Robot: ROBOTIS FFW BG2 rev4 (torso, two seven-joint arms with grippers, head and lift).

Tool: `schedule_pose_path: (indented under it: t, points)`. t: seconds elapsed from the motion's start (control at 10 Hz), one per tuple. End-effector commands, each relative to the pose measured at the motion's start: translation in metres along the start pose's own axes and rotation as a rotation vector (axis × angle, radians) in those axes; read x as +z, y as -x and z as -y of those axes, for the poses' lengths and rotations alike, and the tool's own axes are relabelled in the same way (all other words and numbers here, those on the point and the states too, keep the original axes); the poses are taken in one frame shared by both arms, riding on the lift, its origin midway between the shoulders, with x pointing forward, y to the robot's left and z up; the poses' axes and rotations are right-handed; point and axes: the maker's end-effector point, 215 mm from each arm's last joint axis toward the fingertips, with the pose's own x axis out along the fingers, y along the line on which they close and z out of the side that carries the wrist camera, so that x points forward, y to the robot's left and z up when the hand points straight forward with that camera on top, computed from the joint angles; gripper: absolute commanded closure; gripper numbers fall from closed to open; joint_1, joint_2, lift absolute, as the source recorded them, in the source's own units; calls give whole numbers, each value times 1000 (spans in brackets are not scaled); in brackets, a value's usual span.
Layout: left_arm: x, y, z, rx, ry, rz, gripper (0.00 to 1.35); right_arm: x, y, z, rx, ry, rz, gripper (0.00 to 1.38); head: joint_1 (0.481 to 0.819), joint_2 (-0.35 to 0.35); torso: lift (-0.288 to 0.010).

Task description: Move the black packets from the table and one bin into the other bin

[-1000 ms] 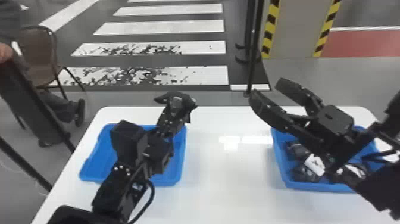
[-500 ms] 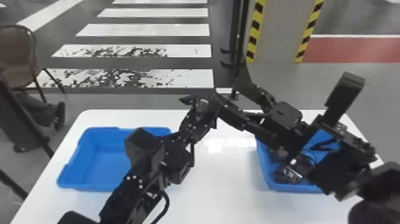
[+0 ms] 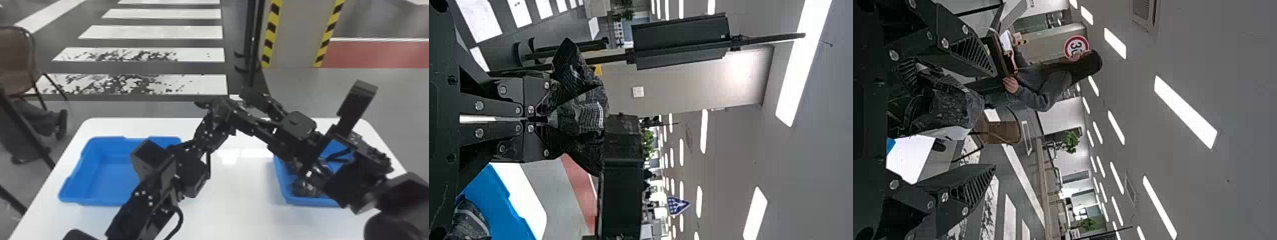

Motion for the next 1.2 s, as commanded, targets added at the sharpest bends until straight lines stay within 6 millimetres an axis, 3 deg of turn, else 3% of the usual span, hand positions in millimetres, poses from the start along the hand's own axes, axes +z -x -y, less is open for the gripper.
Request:
schedule_pose_path:
  t: [0.0, 0.1, 0.2, 0.7, 1.0, 1.1]
  points:
    - [7, -2, 9, -19, 0, 19, 1214, -5, -2, 2, -1, -3, -10, 542, 640, 4, -110]
    - [11, -2, 11, -22, -4, 31, 1214, -9, -2, 2, 2, -18, -22, 751, 640, -2, -110]
    - [12, -2, 13, -27, -4, 36, 1214, -13, -2, 0, 2, -26, -35, 1133, 641, -6, -110]
    - [19, -1, 11, -18, -15, 74, 1207, -13, -3, -11, 15, -51, -32, 1204, 646, 2, -110]
    - [15, 0, 10, -15, -5, 78, 458, -5, -2, -9, 9, -40, -2, 1204, 643, 3, -110]
    - [14, 0, 11, -17, -3, 79, 271, 2, 0, -3, -2, -32, 16, 1204, 641, 2, -110]
